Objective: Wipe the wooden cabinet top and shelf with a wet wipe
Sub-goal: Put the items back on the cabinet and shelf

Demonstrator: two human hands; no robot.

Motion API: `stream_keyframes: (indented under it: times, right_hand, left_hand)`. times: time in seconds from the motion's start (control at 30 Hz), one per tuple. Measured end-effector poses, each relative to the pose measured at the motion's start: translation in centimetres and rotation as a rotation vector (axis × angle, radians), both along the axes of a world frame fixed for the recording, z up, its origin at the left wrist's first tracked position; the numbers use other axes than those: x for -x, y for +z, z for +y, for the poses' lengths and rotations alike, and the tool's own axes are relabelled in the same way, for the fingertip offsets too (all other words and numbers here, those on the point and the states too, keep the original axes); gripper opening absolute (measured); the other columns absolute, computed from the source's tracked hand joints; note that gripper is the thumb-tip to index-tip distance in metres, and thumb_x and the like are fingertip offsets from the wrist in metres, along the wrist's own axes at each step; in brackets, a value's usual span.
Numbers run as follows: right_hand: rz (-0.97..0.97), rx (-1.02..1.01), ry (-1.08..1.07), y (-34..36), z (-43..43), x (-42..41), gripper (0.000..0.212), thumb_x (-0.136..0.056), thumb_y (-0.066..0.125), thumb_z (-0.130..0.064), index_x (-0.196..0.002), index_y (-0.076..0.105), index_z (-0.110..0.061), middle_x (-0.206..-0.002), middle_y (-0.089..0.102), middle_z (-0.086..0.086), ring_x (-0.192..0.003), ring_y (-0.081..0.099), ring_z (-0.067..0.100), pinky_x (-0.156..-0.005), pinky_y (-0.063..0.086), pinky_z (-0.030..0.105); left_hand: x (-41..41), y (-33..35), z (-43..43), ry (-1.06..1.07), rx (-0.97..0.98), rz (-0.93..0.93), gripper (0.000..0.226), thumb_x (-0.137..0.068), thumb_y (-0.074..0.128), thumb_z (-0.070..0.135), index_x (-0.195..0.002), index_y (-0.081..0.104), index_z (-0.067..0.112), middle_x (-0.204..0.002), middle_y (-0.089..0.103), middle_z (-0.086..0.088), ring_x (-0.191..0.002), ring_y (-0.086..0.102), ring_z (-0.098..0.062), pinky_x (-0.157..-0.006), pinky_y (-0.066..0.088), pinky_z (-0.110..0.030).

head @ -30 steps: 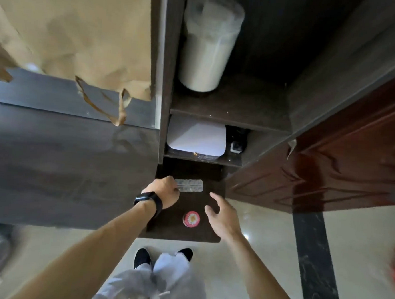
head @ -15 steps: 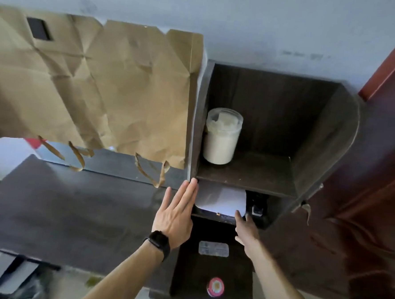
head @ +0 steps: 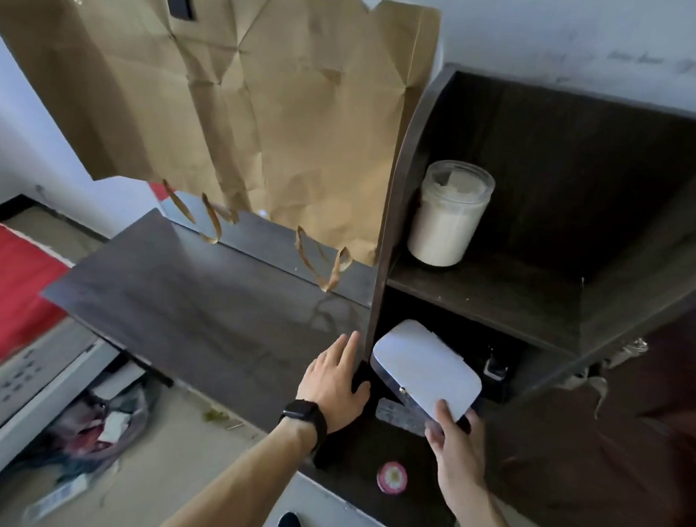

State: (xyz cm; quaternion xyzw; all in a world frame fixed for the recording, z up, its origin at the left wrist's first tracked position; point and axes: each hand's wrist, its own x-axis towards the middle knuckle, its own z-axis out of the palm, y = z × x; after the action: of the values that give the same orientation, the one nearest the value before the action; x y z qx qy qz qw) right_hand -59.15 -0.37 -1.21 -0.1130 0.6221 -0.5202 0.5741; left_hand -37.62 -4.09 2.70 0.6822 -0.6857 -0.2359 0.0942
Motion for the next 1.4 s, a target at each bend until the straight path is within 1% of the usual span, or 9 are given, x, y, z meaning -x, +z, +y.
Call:
stream_keyframes:
  times: [0.17, 0.3, 0.43, 0.5, 0.6, 0.7, 0.83, 1.03, 1.4]
  right_hand:
    - [0.008, -0.038, 0.092, -2.4, 7.4, -0.5, 0.044, -0.089, 0.072, -0.02, -0.126, 0.049, -0.028, -0.115, 0.071, 0.005, -0.101, 0.07, 0.018, -0.076, 0.055, 0.032]
    - [0.079, -0.077, 0.191, -3.6, 9.7, -1.9, 0.051, -0.089, 0.072, -0.019, -0.132, 0.044, -0.027, -0.118, 0.07, 0.001, -0.102, 0.069, 0.014, -0.076, 0.055, 0.03]
    - [0.155, -0.1, 0.316, -3.7, 8.5, -5.4, 0.057, -0.086, 0.075, -0.026, -0.132, 0.043, -0.026, -0.123, 0.063, 0.001, -0.102, 0.067, 0.014, -0.074, 0.057, 0.03]
    - [0.226, -0.106, 0.437, -3.6, 7.1, -7.6, 0.06, -0.084, 0.076, -0.036, -0.133, 0.042, -0.029, -0.122, 0.059, -0.002, -0.103, 0.064, 0.012, -0.079, 0.056, 0.028]
    - [0.403, -0.088, 0.658, -3.2, 3.7, -11.3, 0.052, -0.087, 0.067, -0.05, -0.132, 0.046, -0.034, -0.115, 0.063, -0.011, -0.092, 0.058, -0.01, -0.082, 0.041, 0.006]
    - [0.496, -0.043, 0.815, -3.0, -1.0, -15.2, 0.046, -0.094, 0.052, -0.055, -0.132, 0.053, -0.029, -0.131, 0.061, -0.009, -0.095, 0.055, -0.012, -0.085, 0.041, 0.013]
    - [0.86, 0.04, 0.915, -3.6, -7.7, -20.9, 0.054, -0.098, 0.043, -0.054, -0.14, 0.05, -0.019, -0.147, 0.05, 0.0, -0.135, 0.044, 0.017, -0.113, 0.032, 0.032]
    - [1.317, -0.031, 1.242, -5.4, -15.7, -27.9, 0.068, -0.098, 0.018, -0.064, -0.157, 0.013, -0.031, -0.167, 0.0, 0.003, -0.153, -0.003, 0.027, -0.122, 0.009, 0.046]
    - [1.365, -0.271, 1.361, -6.7, -17.9, -31.3, 0.07, -0.096, 0.02, -0.066, -0.155, -0.005, -0.038, -0.164, -0.018, 0.001, -0.152, -0.014, 0.027, -0.12, 0.005, 0.057]
  left_hand:
    - [-0.2, -3.1, 5.0, 0.171, -0.534, 0.475, 0.094, -0.076, 0.056, 0.08, -0.155, 0.021, 0.043, -0.138, 0.061, 0.003, -0.127, 0.057, -0.02, -0.1, 0.044, -0.026]
    - [-0.8, -4.7, 7.6, 0.528, -0.639, 0.871, 0.052, -0.087, 0.07, 0.05, -0.133, 0.054, 0.033, -0.106, 0.075, 0.0, -0.086, 0.075, -0.021, -0.067, 0.053, -0.03]
    - [-4.7, -5.5, 7.9, 0.65, -0.656, 1.042, 0.041, -0.087, 0.075, 0.039, -0.125, 0.06, 0.034, -0.102, 0.077, -0.008, -0.09, 0.075, -0.031, -0.075, 0.053, -0.036]
    - [-7.6, -5.5, 7.1, 0.708, -0.651, 1.072, 0.041, -0.085, 0.077, 0.039, -0.123, 0.063, 0.035, -0.1, 0.077, -0.006, -0.094, 0.074, -0.033, -0.076, 0.058, -0.034]
    - [-12.8, -5.4, 4.9, 0.787, -0.62, 1.093, 0.041, -0.083, 0.077, 0.041, -0.122, 0.065, 0.036, -0.106, 0.077, -0.007, -0.097, 0.074, -0.031, -0.073, 0.06, -0.033]
    - [-18.3, -5.4, 1.2, 0.858, -0.552, 1.092, 0.042, -0.085, 0.076, 0.039, -0.125, 0.063, 0.035, -0.111, 0.075, -0.007, -0.097, 0.074, -0.029, -0.082, 0.054, -0.037]
    - [-25.6, -5.7, -5.7, 0.931, -0.511, 1.11, 0.037, -0.085, 0.077, 0.037, -0.119, 0.065, 0.037, -0.113, 0.074, -0.008, -0.098, 0.074, -0.03, -0.085, 0.052, -0.038]
    - [-33.6, -6.1, -15.5, 0.845, -0.55, 1.096, 0.037, -0.084, 0.077, 0.037, -0.119, 0.065, 0.038, -0.109, 0.076, -0.009, -0.097, 0.074, -0.029, -0.084, 0.055, -0.037]
    - [-37.0, -8.6, -23.2, 0.889, -0.585, 1.055, 0.034, -0.092, 0.071, 0.027, -0.124, 0.061, 0.024, -0.118, 0.069, -0.016, -0.086, 0.075, -0.033, -0.072, 0.06, -0.039]
